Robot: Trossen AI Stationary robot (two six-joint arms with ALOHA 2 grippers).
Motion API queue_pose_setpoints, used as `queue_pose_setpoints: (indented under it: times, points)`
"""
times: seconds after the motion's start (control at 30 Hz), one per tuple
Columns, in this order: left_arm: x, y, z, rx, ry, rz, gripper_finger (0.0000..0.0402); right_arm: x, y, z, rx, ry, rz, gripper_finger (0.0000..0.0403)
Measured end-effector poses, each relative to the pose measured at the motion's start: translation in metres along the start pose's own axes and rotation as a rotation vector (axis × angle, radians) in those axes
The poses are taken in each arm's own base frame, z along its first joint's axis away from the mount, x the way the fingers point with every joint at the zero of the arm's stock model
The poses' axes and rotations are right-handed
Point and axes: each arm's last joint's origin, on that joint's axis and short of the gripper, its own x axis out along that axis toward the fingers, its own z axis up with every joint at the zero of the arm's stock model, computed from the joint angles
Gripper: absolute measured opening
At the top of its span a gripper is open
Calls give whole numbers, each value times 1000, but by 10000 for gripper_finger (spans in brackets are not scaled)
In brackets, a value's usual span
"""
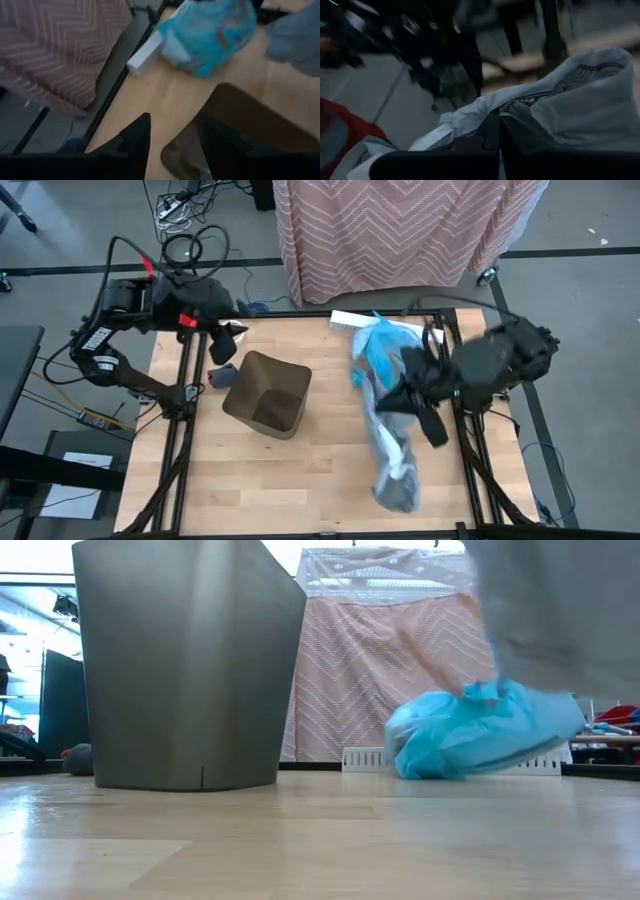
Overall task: Place trash/remove bag and relplace
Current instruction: Put the gray trash bag into the black trash bin
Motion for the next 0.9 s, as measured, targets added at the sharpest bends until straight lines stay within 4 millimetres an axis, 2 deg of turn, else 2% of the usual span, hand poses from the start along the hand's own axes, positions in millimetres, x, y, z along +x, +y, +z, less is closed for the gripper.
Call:
queue_pose_setpoints:
  times: [0.13, 0.37, 0.47, 0.6, 0.77, 0.9]
  points:
    - [-1, 2, -7, -17, 67, 45, 170, 6, -15, 26, -98, -131, 94, 0]
    - [2, 4, -13, -28, 91, 106, 170, 31, -38, 67, -191, -341, 310, 0]
    - [6, 5, -20, -21, 112, 155, 170, 26, -43, 87, -220, -506, 426, 0]
    - [11, 6, -33, -30, 150, 189, 170, 10, -48, 108, -294, -713, 576, 0]
    - [21, 7, -56, -69, 205, 248, 170, -5, -49, 117, -380, -861, 612, 0]
    - [28, 9, -79, -94, 243, 295, 170, -2, -50, 121, -388, -913, 628, 0]
